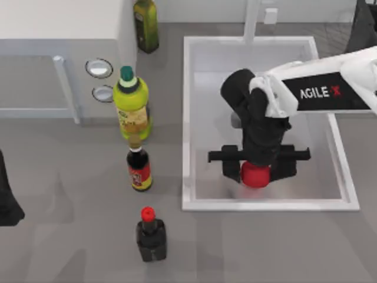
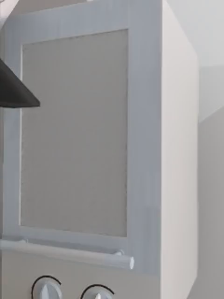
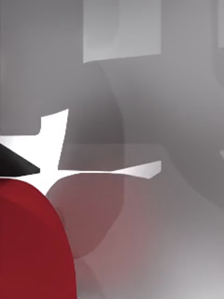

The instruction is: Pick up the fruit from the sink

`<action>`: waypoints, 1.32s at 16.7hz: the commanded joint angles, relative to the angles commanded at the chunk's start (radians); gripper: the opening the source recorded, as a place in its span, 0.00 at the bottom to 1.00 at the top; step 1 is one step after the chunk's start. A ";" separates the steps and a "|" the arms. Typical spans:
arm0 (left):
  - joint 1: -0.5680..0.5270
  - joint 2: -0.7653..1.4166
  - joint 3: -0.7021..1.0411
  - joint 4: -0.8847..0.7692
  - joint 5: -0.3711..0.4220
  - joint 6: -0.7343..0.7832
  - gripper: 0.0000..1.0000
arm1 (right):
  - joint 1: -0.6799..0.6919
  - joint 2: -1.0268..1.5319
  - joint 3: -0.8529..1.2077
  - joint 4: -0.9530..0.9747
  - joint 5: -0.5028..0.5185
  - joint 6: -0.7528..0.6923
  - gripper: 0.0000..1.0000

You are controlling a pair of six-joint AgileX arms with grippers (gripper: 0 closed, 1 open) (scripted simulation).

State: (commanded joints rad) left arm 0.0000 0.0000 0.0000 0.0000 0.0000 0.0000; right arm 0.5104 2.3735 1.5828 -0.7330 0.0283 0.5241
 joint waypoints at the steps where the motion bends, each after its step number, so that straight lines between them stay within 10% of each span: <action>1: 0.000 0.000 0.000 0.000 0.000 0.000 1.00 | 0.001 -0.006 0.040 -0.044 0.000 0.000 0.00; 12: 0.000 0.000 0.000 0.000 0.000 0.000 1.00 | -0.005 -0.165 0.586 -0.776 -0.002 -0.007 0.00; 22: 0.000 0.000 0.000 0.000 0.000 0.000 1.00 | -0.041 -0.215 0.594 -0.812 -0.005 -0.045 0.00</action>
State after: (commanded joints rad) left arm 0.0000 0.0000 0.0000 0.0000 0.0000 0.0000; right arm 0.4694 2.1586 2.1770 -1.5450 0.0238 0.4788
